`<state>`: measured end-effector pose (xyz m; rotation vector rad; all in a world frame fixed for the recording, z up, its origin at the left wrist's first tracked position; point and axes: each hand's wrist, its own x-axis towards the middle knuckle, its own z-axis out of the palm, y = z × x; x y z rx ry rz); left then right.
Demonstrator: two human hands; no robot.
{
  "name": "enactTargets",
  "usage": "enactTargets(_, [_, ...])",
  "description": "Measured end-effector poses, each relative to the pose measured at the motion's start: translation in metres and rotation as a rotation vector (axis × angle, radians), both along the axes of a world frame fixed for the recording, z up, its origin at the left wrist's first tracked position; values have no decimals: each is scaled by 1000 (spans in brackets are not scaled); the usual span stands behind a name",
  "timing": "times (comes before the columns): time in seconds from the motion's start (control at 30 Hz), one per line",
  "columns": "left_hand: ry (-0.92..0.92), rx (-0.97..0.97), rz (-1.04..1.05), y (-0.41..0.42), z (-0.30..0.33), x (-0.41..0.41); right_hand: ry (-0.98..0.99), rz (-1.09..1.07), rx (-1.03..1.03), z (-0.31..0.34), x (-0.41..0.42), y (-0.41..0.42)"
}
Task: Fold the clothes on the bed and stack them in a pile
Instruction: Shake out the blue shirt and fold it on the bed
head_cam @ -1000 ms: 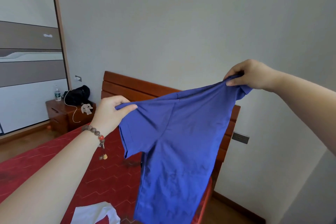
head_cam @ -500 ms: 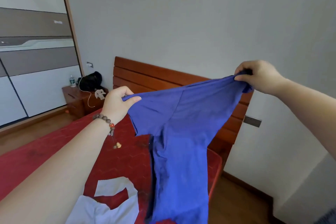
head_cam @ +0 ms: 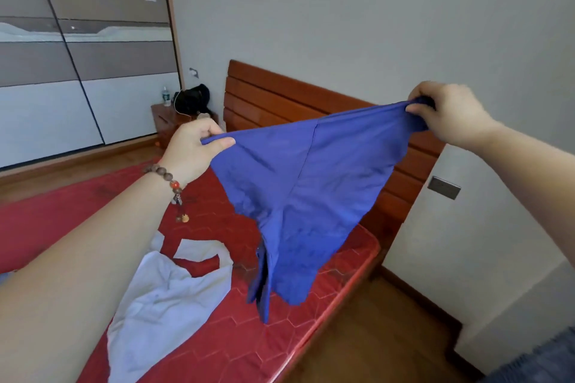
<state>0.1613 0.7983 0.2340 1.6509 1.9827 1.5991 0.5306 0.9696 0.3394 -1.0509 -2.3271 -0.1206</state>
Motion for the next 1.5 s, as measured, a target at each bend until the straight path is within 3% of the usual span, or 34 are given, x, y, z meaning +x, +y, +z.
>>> enactTargets(0.07, [-55, -55, -8, -14, -8, 20, -68, 19, -56, -9, 17, -2])
enactTargets(0.2, [-172, -142, -75, -46, -26, 53, -23, 106, -102, -17, 42, -8])
enactTargets(0.43, [-458, -141, -142, -70, -38, 75, -64, 229, -207, -8, 48, -2])
enactTargets(0.6, [-432, -223, -39, -55, -70, 63, -199, 239, -283, -32, 15, 36])
enactTargets(0.93, [-207, -436, 198, 24, -224, 11, -362, 202, -364, -214, -87, 145])
enactTargets(1.37, [-84, -811, 433, 182, -426, -108, -491, 214, -438, -440, -271, 314])
enactTargets(1.5, [-46, -937, 466, 222, -481, -139, -588, 317, -407, -501, -315, 365])
